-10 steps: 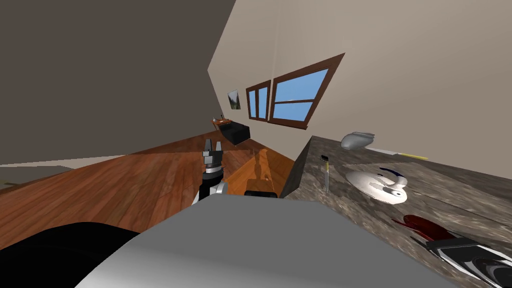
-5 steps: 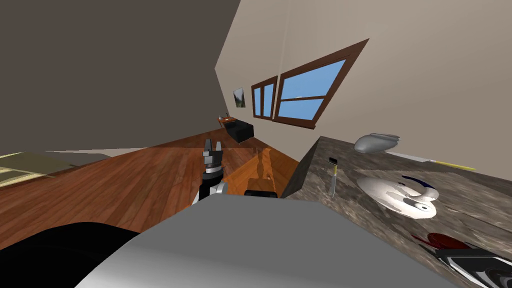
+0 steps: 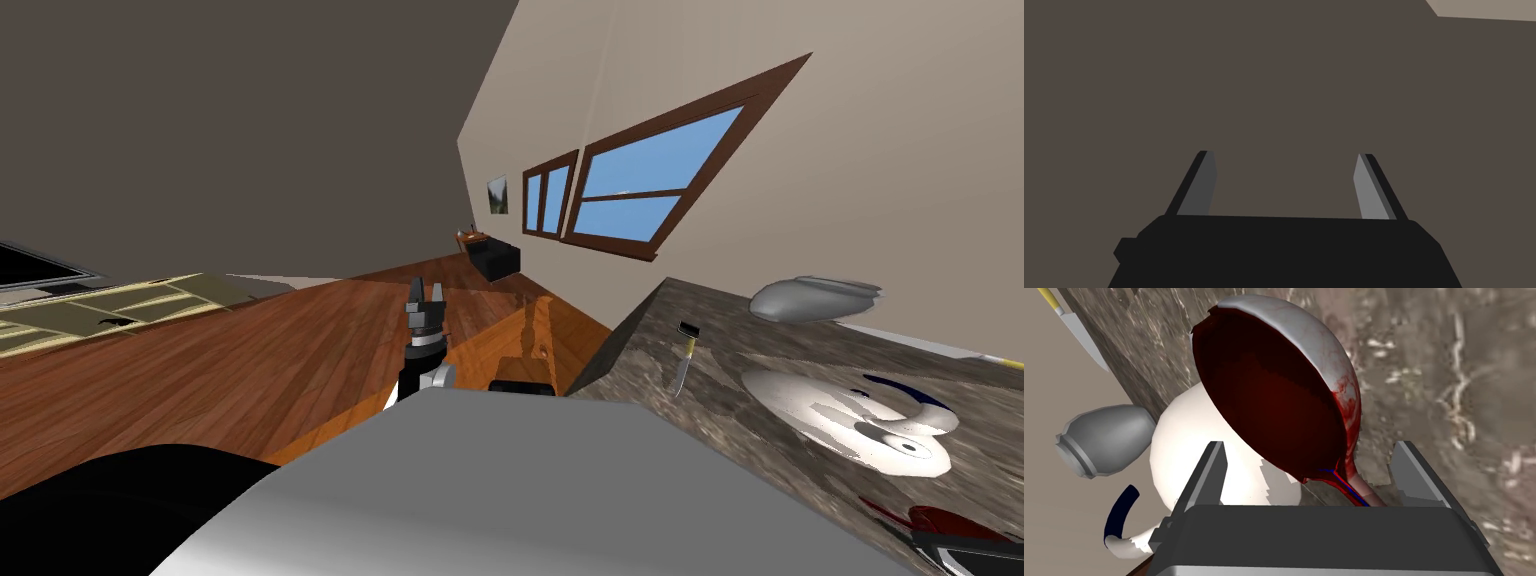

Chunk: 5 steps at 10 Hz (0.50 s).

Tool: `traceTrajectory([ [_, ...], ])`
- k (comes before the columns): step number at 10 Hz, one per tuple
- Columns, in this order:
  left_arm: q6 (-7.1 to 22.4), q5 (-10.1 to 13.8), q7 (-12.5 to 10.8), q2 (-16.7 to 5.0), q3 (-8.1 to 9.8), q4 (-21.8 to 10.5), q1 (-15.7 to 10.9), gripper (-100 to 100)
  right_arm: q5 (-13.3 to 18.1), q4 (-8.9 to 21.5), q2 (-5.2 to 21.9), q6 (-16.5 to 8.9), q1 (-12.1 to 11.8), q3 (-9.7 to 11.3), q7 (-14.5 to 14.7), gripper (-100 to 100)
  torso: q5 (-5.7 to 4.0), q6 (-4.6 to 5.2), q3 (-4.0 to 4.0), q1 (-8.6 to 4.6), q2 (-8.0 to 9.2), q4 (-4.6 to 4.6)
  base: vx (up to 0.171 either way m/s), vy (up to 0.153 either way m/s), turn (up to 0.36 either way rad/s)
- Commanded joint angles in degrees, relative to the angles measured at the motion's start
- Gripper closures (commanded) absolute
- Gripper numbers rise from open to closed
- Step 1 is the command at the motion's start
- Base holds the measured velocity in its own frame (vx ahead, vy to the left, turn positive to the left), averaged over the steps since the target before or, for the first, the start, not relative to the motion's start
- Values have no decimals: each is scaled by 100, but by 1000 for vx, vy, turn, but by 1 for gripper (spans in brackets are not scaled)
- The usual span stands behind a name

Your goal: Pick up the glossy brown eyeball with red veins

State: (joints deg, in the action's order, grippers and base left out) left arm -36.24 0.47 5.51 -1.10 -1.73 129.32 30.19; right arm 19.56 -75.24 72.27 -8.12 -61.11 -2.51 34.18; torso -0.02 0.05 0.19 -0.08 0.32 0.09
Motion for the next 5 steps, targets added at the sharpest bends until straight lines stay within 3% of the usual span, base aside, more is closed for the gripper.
traceTrajectory([
  [1,0,0,0,0,0,0,0,0,0,0,0,0,0,0,0,100,0,0,0,0,0,0,-11,2,-11],
  [5,0,0,0,0,0,0,1,0,1,0,0,-2,-1,-1,2,100,0,-2,-18,0,-30,-8,-1,0,-1],
])
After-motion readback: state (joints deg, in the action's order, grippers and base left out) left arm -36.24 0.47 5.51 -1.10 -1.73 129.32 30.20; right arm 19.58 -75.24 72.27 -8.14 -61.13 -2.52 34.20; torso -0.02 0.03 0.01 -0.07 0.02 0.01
